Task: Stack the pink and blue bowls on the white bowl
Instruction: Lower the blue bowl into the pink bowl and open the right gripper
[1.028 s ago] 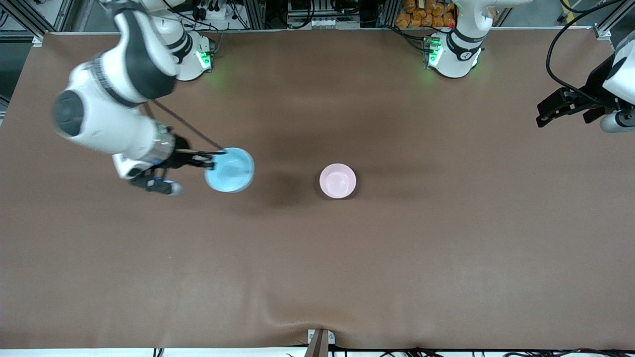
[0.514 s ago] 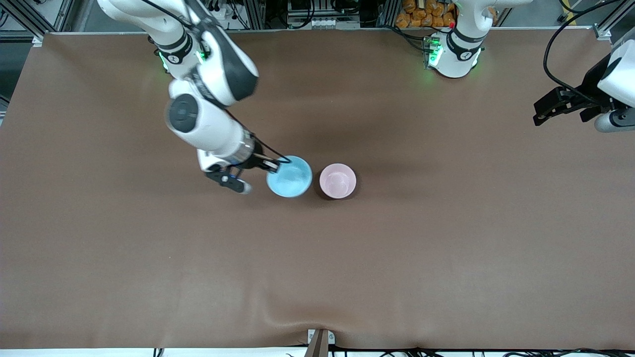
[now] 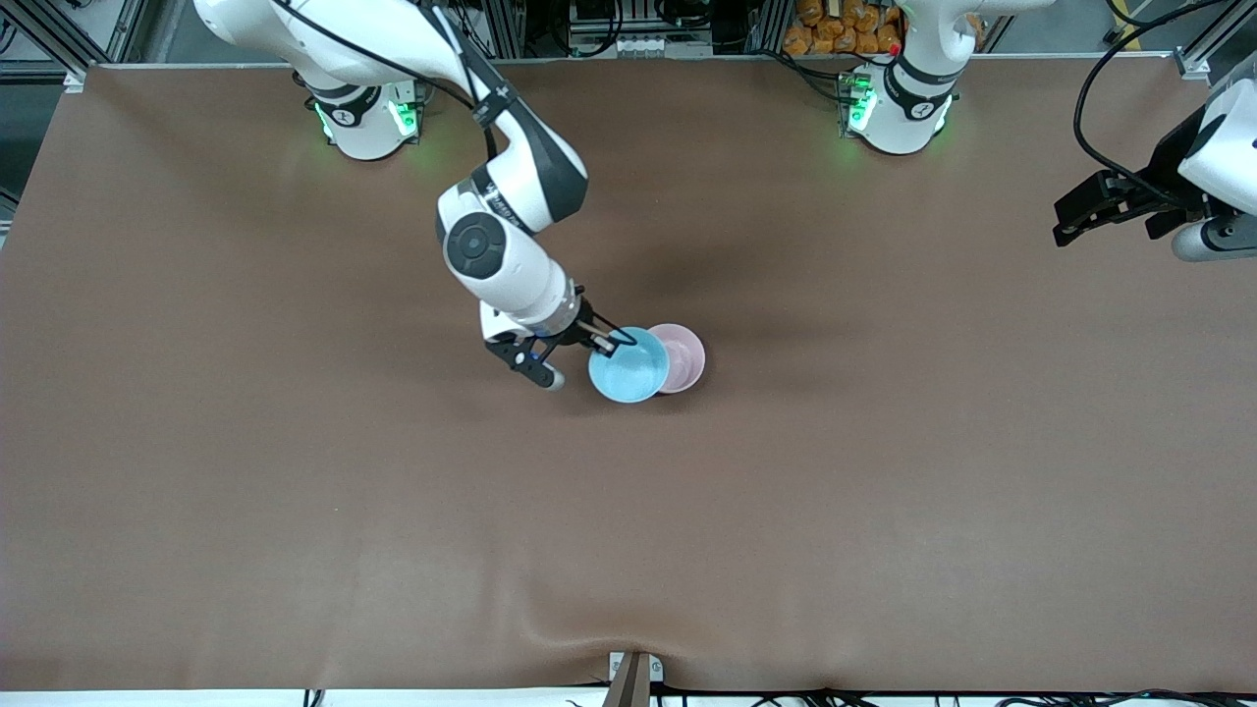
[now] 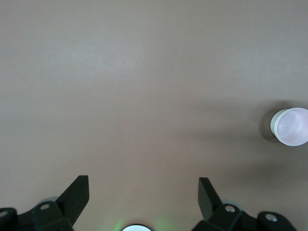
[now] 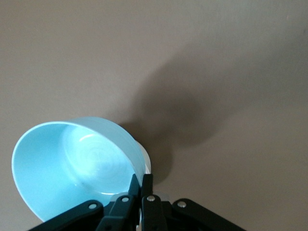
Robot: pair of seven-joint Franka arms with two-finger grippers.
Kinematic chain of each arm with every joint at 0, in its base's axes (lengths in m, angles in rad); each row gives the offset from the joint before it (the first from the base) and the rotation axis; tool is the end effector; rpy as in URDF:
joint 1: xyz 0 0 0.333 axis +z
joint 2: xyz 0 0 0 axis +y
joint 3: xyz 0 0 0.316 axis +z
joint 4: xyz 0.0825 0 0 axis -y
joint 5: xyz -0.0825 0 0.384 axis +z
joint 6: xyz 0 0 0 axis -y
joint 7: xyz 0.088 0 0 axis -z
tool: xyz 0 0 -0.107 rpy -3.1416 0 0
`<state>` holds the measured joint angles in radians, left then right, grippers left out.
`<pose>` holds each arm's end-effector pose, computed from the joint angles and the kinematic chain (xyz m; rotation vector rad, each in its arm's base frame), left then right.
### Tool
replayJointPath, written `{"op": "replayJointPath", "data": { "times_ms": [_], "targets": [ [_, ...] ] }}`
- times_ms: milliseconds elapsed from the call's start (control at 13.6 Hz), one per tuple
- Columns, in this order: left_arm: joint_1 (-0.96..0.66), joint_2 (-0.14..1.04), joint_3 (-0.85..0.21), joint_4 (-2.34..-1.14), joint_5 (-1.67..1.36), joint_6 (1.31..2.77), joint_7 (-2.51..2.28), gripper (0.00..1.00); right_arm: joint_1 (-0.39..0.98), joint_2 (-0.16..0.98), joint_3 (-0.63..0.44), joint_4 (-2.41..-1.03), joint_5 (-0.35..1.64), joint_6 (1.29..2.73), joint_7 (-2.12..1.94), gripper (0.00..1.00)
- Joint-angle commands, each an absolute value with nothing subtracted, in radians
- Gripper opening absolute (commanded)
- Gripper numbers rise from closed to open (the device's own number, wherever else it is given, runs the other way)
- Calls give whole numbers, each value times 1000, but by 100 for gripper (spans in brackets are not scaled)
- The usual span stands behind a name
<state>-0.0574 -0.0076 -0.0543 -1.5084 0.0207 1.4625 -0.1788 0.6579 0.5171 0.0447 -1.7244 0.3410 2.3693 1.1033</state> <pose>0.5381 -0.0581 0.6485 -3.1129 -0.1074 0.0543 0.5196 0.4408 0.2989 -2.7220 0.8997 0.1992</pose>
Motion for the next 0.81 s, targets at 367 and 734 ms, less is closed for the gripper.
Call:
{"op": "replayJointPath", "data": {
  "times_ms": [367,734],
  "targets": [
    [-57,-20,-69,-1494,11,1447,-181,100,759,592,32,-1704,367,2453,1220,0],
    [-55,-20,-69,-1489,15,1448,-184,100,759,615,32,-1700,367,2500,1220,0]
  ]
}}
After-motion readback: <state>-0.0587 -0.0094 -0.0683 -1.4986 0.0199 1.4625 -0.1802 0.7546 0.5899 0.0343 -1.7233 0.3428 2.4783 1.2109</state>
